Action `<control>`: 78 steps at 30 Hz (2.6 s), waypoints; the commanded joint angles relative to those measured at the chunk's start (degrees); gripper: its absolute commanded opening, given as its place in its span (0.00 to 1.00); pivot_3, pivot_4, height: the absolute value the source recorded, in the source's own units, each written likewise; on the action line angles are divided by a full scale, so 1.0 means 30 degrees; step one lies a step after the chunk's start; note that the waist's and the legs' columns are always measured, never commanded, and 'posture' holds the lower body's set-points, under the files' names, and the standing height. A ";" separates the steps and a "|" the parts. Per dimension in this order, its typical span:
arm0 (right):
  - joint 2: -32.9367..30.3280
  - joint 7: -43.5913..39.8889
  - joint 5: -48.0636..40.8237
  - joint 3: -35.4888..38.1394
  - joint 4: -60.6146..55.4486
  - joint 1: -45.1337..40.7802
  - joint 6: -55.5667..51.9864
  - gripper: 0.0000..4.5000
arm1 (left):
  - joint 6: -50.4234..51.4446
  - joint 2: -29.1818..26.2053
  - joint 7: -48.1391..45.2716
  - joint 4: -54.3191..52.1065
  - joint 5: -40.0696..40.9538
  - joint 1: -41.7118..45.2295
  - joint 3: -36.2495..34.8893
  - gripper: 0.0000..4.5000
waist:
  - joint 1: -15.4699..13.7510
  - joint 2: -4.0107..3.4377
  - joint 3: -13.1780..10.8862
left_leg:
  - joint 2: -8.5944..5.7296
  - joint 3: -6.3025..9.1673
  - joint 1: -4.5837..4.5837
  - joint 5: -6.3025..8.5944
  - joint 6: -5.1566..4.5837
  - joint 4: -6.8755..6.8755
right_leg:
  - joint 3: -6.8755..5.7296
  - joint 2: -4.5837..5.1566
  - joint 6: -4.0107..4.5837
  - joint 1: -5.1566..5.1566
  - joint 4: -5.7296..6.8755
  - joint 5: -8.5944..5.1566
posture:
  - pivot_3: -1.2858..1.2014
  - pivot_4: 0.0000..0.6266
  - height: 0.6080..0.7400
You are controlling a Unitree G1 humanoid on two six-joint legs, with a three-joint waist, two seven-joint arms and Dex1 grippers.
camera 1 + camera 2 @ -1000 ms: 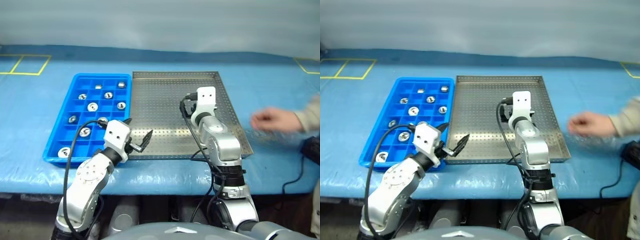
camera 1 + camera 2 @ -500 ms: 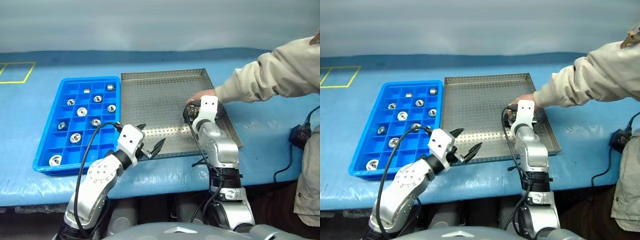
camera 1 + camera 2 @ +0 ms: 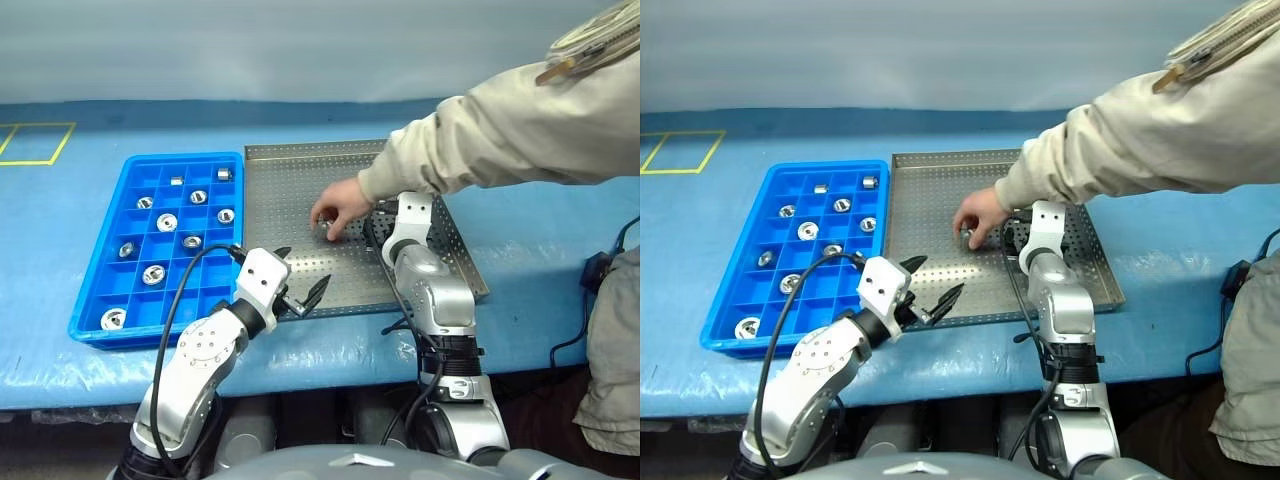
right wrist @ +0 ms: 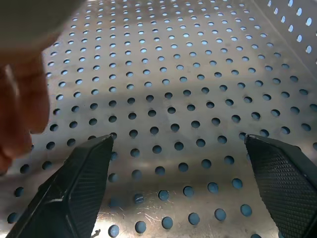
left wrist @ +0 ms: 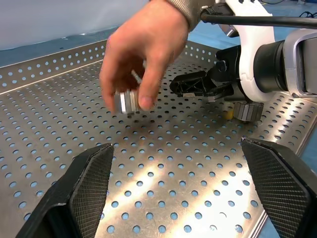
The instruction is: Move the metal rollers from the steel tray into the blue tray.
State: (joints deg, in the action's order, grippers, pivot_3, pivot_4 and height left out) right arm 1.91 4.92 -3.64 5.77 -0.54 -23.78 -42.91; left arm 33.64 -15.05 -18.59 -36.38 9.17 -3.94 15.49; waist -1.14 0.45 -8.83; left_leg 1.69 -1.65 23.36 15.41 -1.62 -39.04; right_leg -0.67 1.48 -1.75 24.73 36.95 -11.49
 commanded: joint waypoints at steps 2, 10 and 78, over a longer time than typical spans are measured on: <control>-0.0084 -0.0111 -0.0052 -0.0187 -0.0338 -0.0135 0.0311 0.99 | -0.0116 0.0132 0.0238 -0.0566 -0.0008 -0.0198 0.0157 1.00 | -0.0006 0.0000 0.0000 | 0.0001 -0.0002 0.0000 0.0000 0.0000 0.0000 | 0.0001 0.0001 -0.0003 0.0000 -0.0001 -0.0002 | 0.57 0.24 1.00; -0.0386 -0.0851 -0.0142 -0.0648 -0.0461 -0.0287 0.0779 0.99 | -0.0363 0.0374 0.0764 -0.0740 -0.0051 -0.0438 0.0079 1.00 | -0.0038 0.0000 0.0000 | 0.0003 -0.0001 -0.0002 0.0000 -0.0001 -0.0001 | 0.0002 0.0001 -0.0007 -0.0001 0.0001 -0.0002 | 0.57 0.24 1.00; 0.0680 -0.8329 0.0079 -0.9669 0.0892 -0.3901 -0.0078 0.38 | -0.0998 0.0246 0.3137 -0.4242 -0.0753 -0.7597 -0.2577 1.00 | -0.4331 0.0001 -0.0015 | 0.0001 0.0096 0.0084 -0.0002 0.0019 0.0009 | -0.0155 0.0008 0.0110 0.0041 -0.0041 -0.0094 | 0.71 0.24 1.00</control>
State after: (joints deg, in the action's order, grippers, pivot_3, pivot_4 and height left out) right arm 4.26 -19.54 -3.44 -23.18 5.48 -35.67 -42.64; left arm 30.80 -13.65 -7.88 -47.64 7.14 -26.60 6.46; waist -14.13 0.45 -8.87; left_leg 1.68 -1.36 23.63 15.40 -1.56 -39.01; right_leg -1.13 1.49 -1.42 24.88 36.83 -11.78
